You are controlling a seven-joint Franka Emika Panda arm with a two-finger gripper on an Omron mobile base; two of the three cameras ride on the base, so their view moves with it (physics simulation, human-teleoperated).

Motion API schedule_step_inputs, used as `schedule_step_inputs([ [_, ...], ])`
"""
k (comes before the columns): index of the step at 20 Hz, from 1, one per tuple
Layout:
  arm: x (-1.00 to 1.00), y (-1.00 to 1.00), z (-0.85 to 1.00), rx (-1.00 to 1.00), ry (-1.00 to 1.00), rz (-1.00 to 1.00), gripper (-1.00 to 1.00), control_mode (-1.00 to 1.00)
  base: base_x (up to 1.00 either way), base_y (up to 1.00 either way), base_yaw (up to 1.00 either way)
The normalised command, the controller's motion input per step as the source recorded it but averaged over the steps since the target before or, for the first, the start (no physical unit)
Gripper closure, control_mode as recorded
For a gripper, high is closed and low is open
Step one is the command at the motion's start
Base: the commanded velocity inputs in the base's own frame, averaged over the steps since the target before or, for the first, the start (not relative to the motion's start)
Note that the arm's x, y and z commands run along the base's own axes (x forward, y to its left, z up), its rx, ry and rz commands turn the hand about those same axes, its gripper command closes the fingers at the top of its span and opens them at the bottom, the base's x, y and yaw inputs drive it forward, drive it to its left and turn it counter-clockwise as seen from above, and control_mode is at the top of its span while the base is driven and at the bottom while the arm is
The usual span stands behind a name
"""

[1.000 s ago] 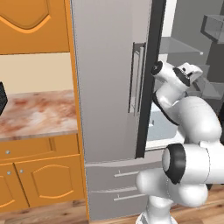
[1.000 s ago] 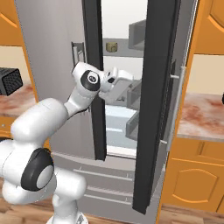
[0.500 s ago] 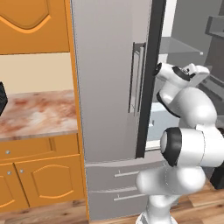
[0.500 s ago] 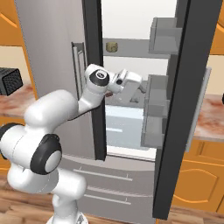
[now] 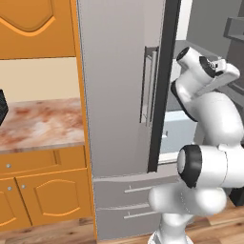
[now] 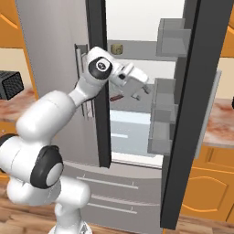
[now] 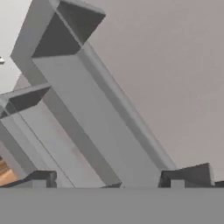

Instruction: Retrieve the sausage and cheese from the fridge and place them on the cutting board on the counter.

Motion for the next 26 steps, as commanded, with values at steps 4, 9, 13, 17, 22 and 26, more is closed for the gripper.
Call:
schedule_step_inputs([
  [4, -1.00, 0.54, 0.41, 0.37, -0.24, 0.00, -1.00, -1.00, 0.00, 0.00, 0.00],
  [9, -1.00, 0.63, 0.14, 0.39, -0.33, 0.05, -1.00, -1.00, 0.00, 0.00, 0.00],
  [13, -0.94, 0.90, -0.02, 0.38, -0.49, 0.20, -1.00, -1.00, 0.00, 0.00, 0.00],
  [17, -0.63, 0.92, 0.00, 0.35, -0.42, 0.26, -1.00, -1.00, 0.00, 0.00, 0.00],
  [22, -0.16, 0.95, 0.03, 0.03, -0.43, 0.24, -1.00, -1.00, 0.00, 0.00, 0.00],
  [26, 0.38, 0.47, 0.17, -0.05, -0.04, 0.08, -1.00, -1.00, 0.00, 0.00, 0.00],
])
